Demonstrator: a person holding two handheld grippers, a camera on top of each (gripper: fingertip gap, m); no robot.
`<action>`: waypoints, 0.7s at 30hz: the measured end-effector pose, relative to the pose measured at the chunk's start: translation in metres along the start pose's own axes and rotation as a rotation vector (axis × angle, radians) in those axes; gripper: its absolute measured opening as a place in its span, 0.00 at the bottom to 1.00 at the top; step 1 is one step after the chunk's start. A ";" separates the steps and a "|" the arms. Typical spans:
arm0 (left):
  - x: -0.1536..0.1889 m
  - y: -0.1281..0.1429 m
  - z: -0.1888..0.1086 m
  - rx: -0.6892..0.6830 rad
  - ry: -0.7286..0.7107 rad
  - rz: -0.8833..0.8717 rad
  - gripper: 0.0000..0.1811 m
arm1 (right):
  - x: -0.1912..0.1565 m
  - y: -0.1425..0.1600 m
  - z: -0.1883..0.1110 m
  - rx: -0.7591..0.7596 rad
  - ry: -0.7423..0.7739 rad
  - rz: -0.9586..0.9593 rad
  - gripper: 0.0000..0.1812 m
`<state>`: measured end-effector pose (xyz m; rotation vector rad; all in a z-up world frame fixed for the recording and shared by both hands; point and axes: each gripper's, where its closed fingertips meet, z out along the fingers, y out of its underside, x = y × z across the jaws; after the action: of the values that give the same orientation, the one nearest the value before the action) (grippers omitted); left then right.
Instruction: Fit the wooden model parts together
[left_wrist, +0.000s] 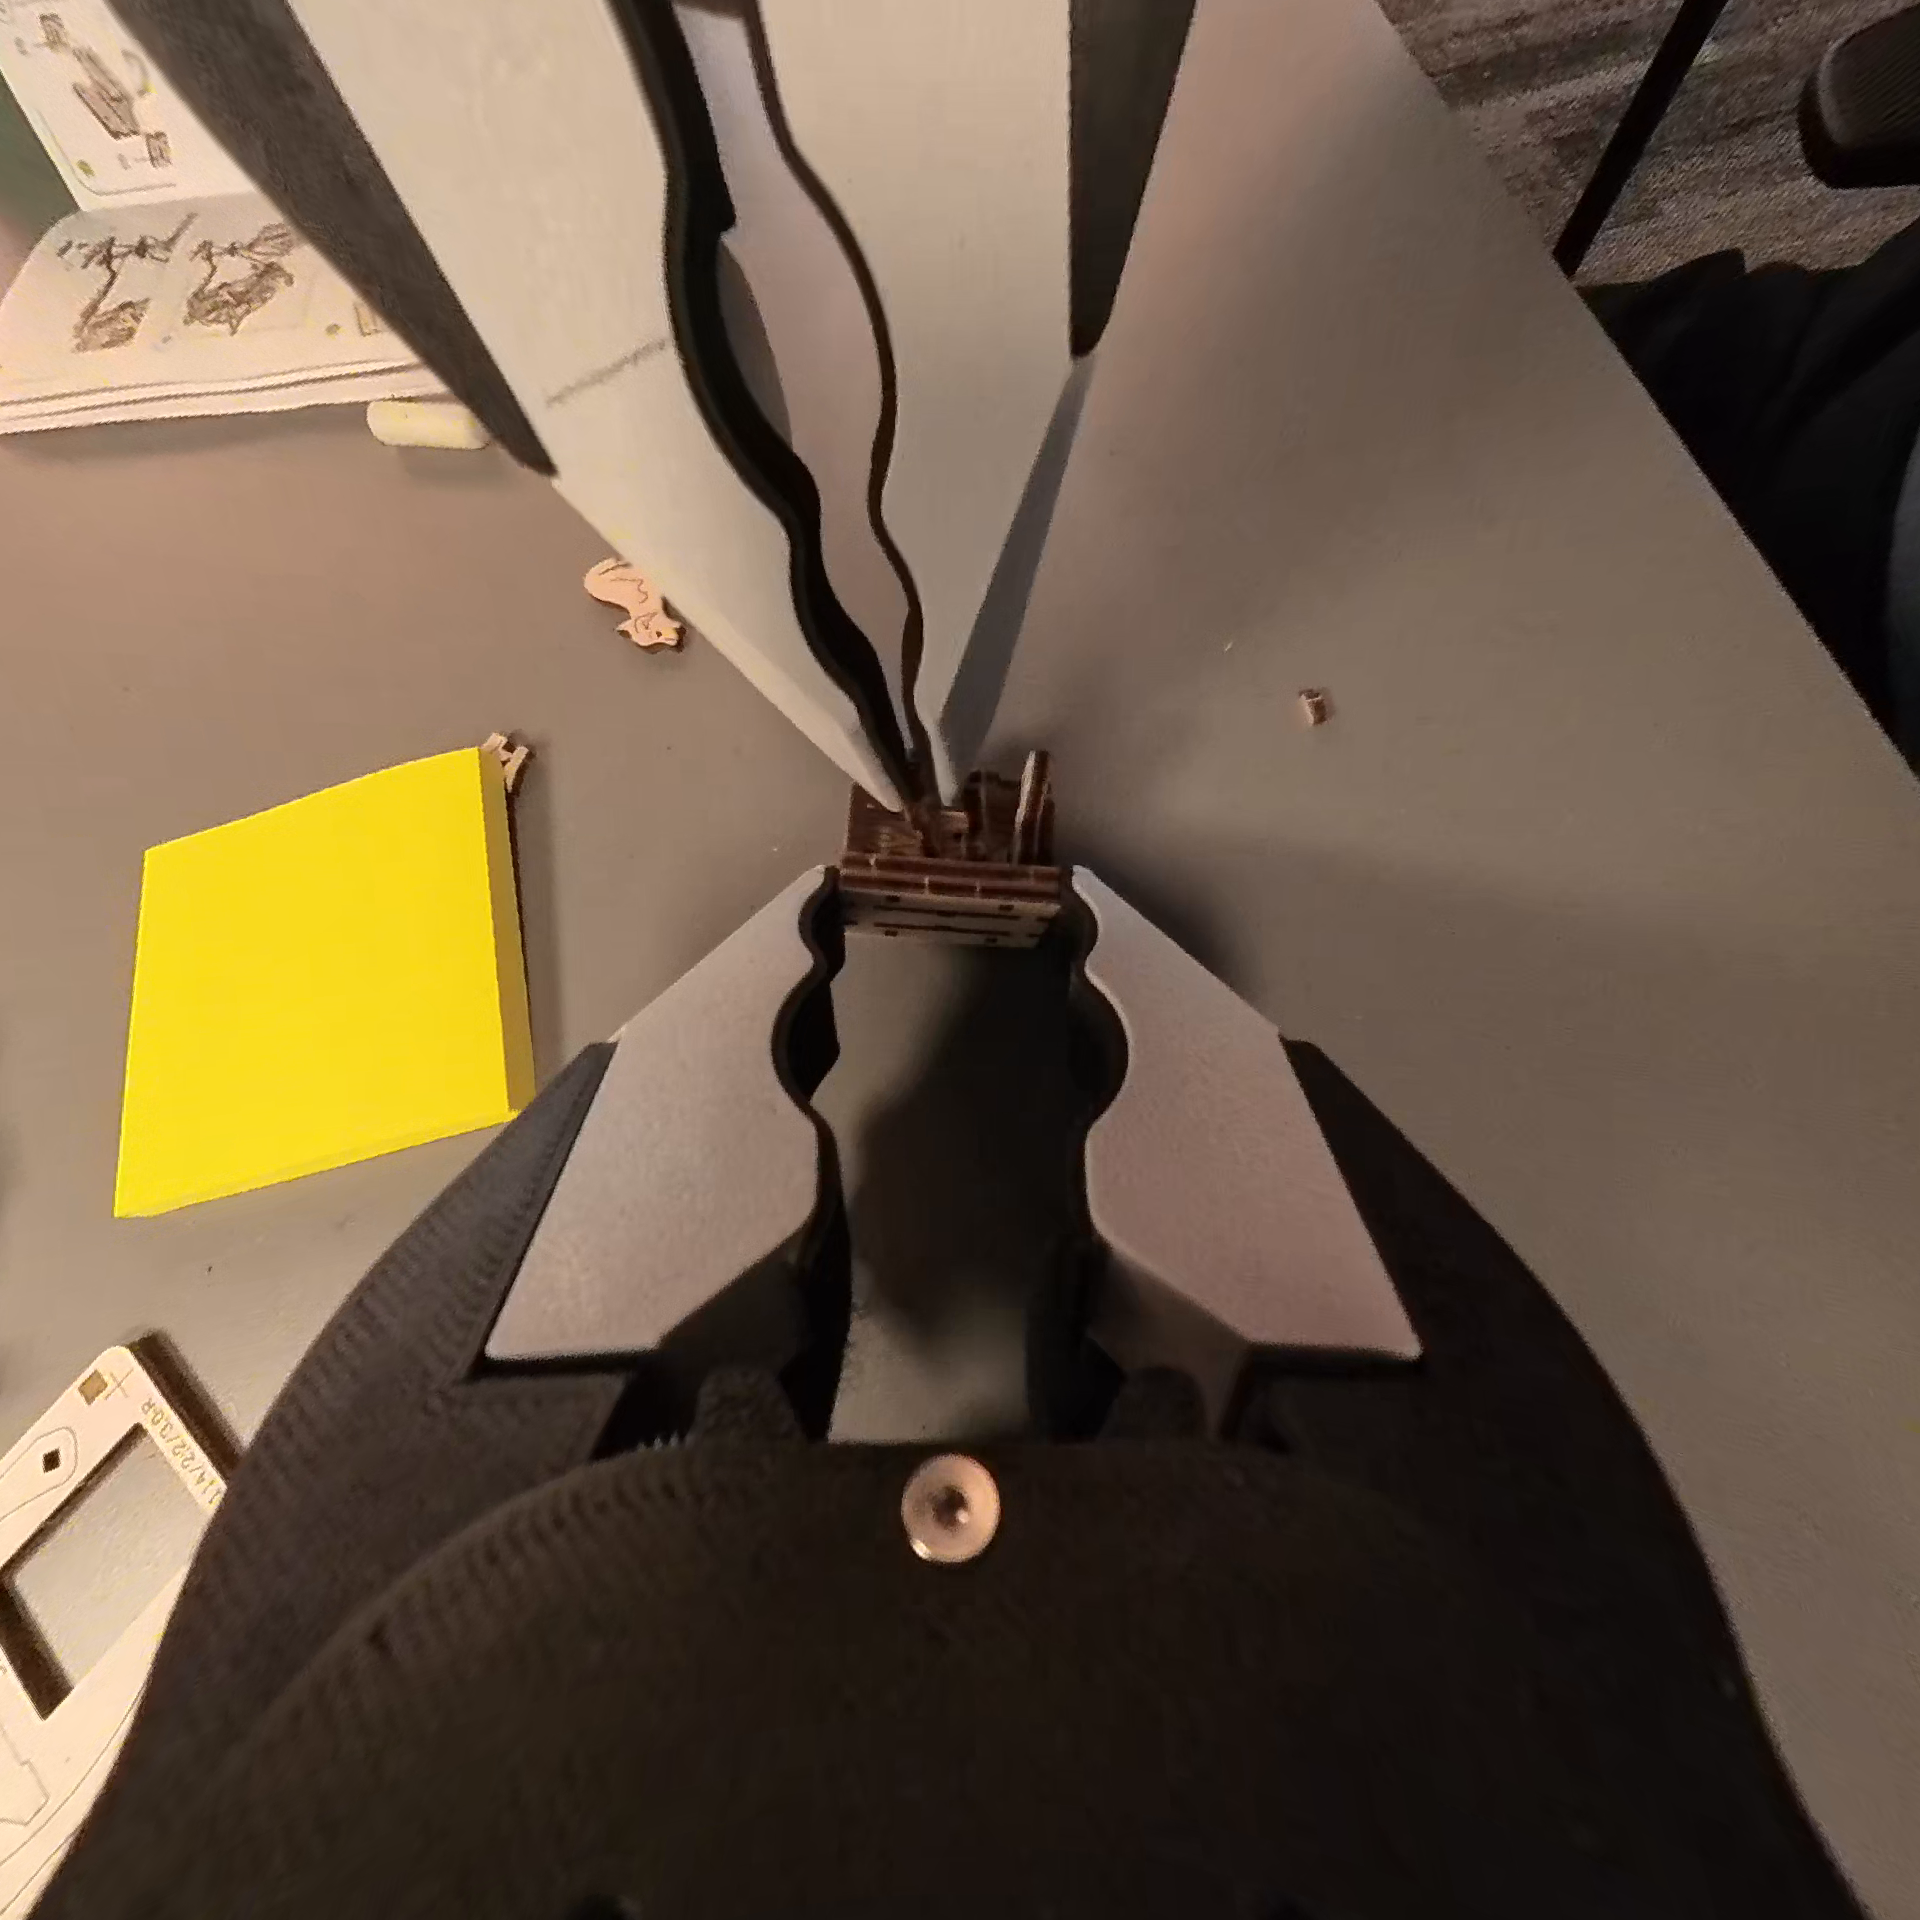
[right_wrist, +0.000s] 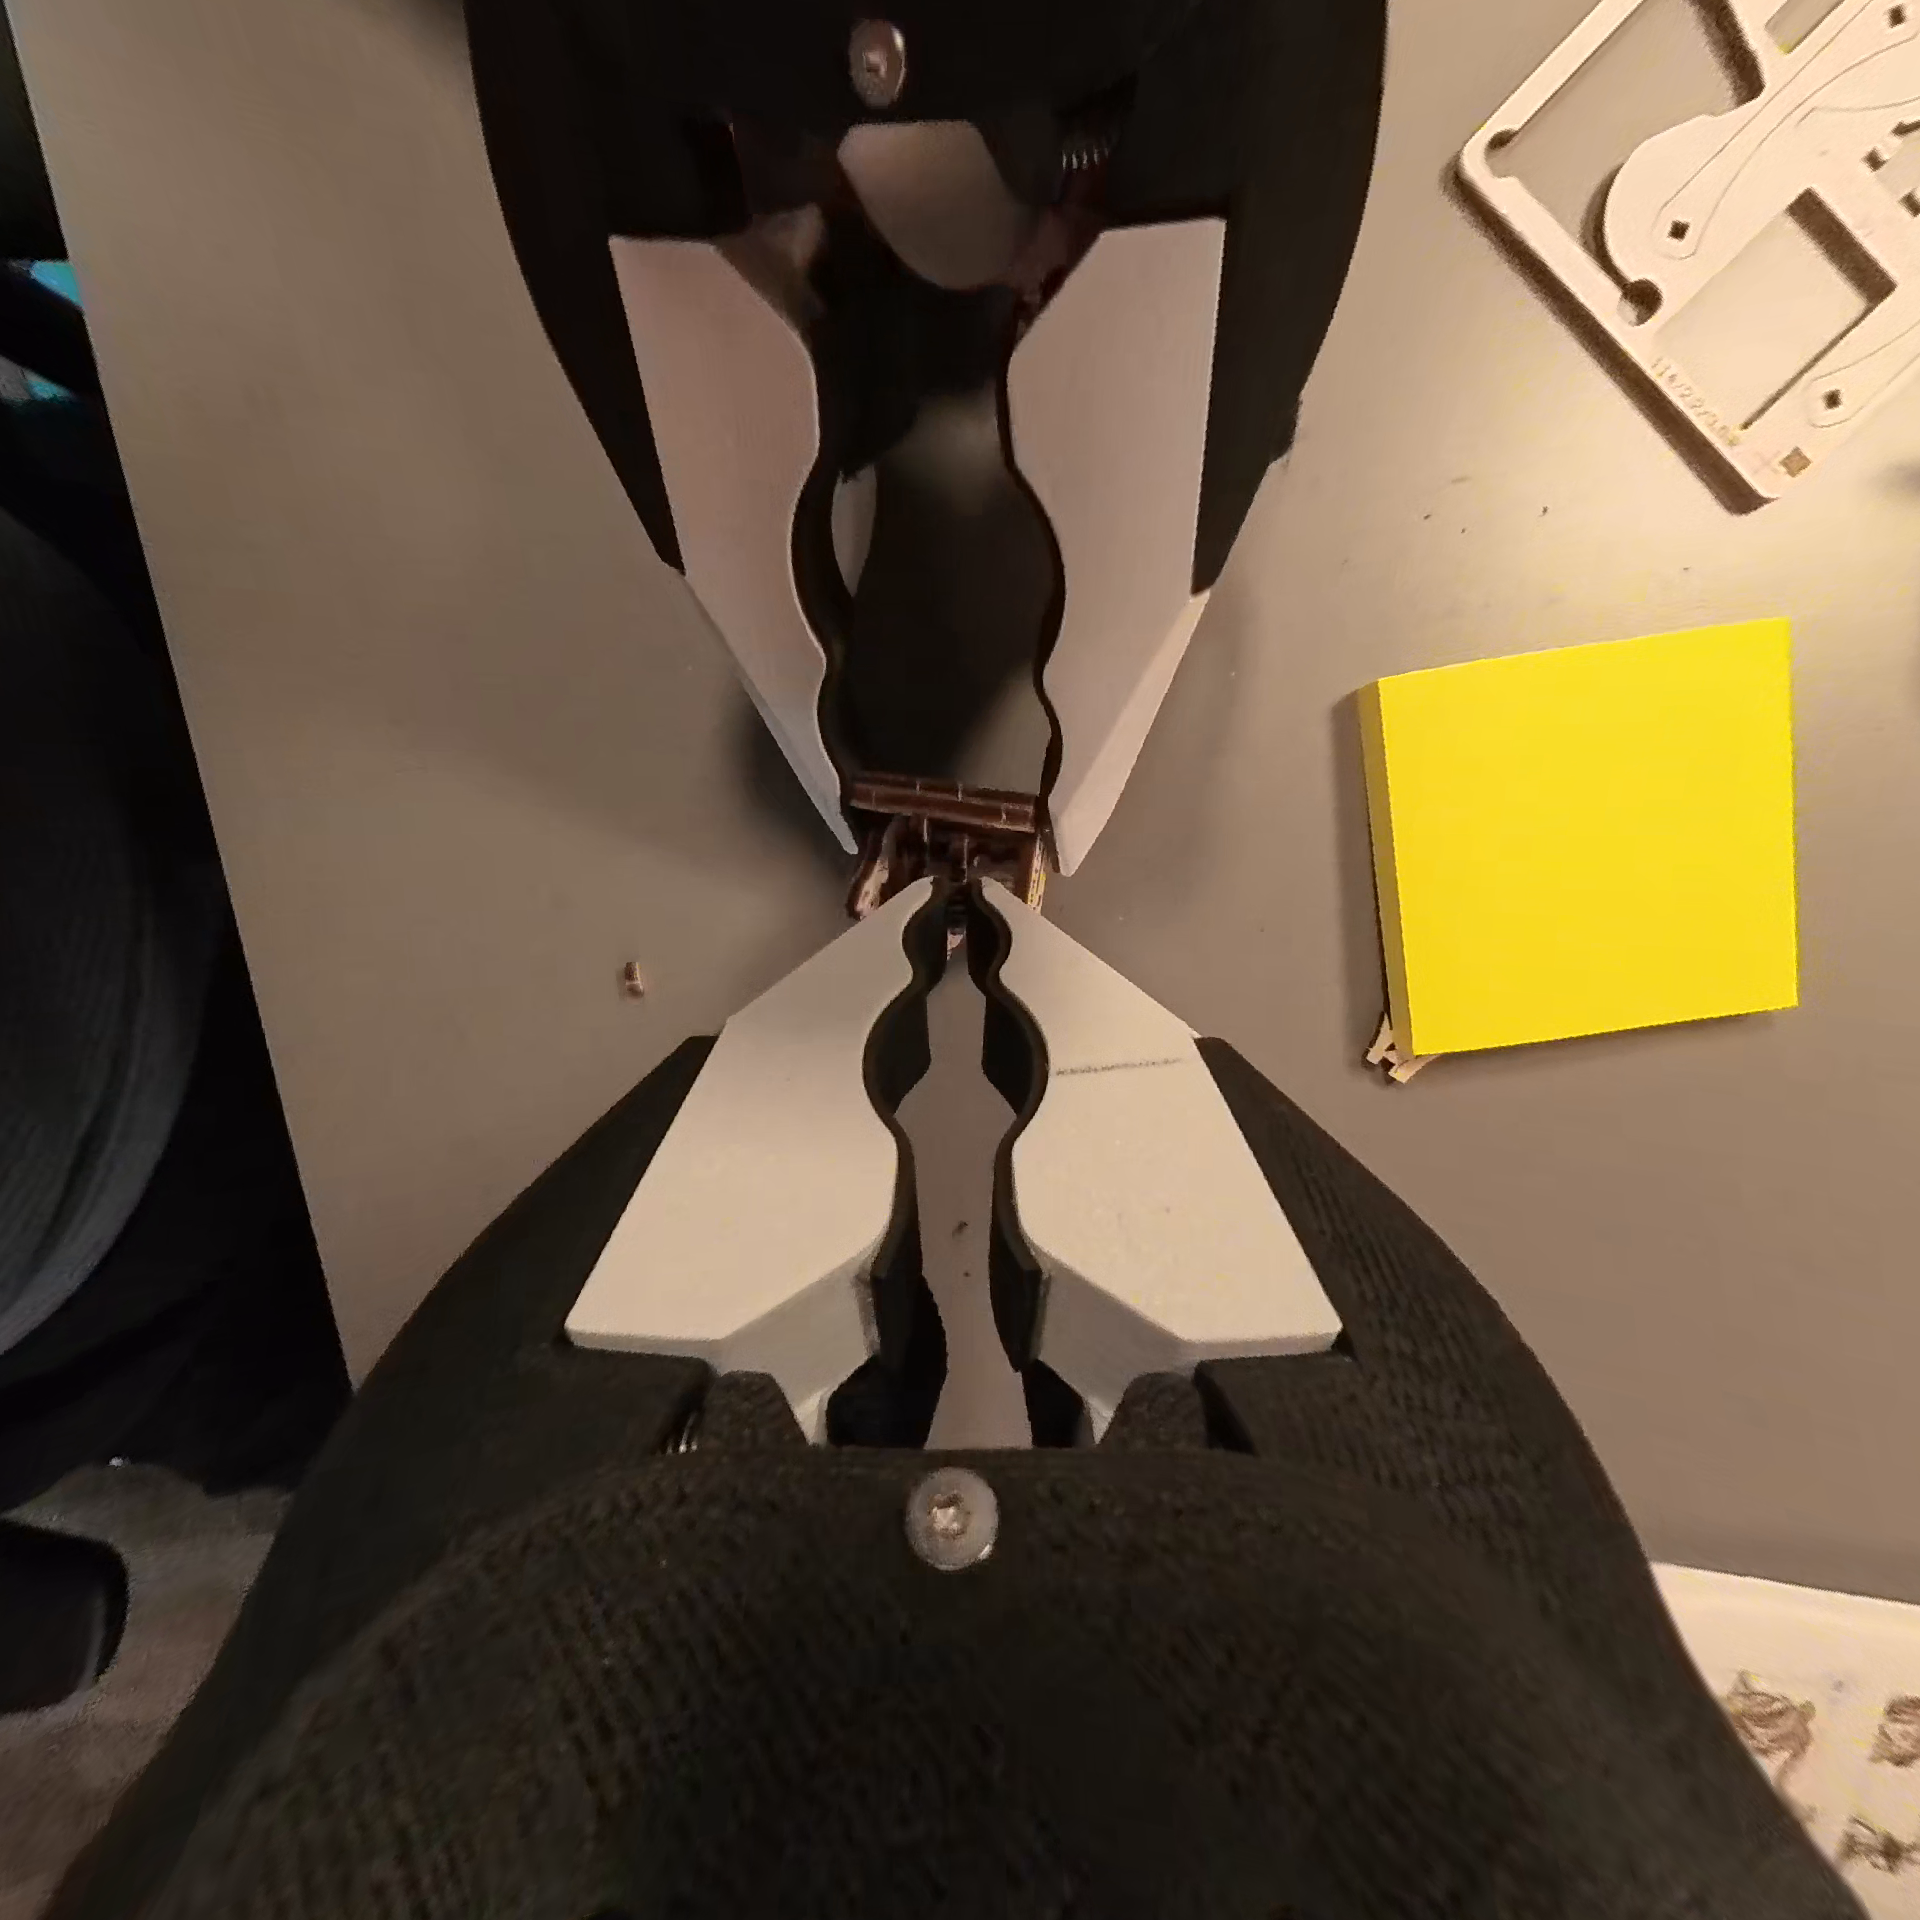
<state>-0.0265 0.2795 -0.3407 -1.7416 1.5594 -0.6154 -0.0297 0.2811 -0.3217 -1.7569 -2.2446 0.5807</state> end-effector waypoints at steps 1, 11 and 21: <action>0.000 0.000 0.000 -0.001 -0.001 0.001 0.22 | 0.000 0.000 0.000 -0.013 -0.009 -0.001 0.00; -0.001 0.000 0.000 -0.003 -0.004 -0.007 0.22 | 0.000 0.000 0.002 -0.077 -0.028 -0.031 0.00; -0.001 0.000 0.001 -0.010 -0.010 -0.013 0.22 | -0.001 -0.002 0.002 -0.058 0.104 -0.076 0.00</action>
<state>-0.0258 0.2802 -0.3409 -1.7607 1.5484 -0.6055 -0.0326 0.2797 -0.3228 -1.6786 -2.2662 0.4034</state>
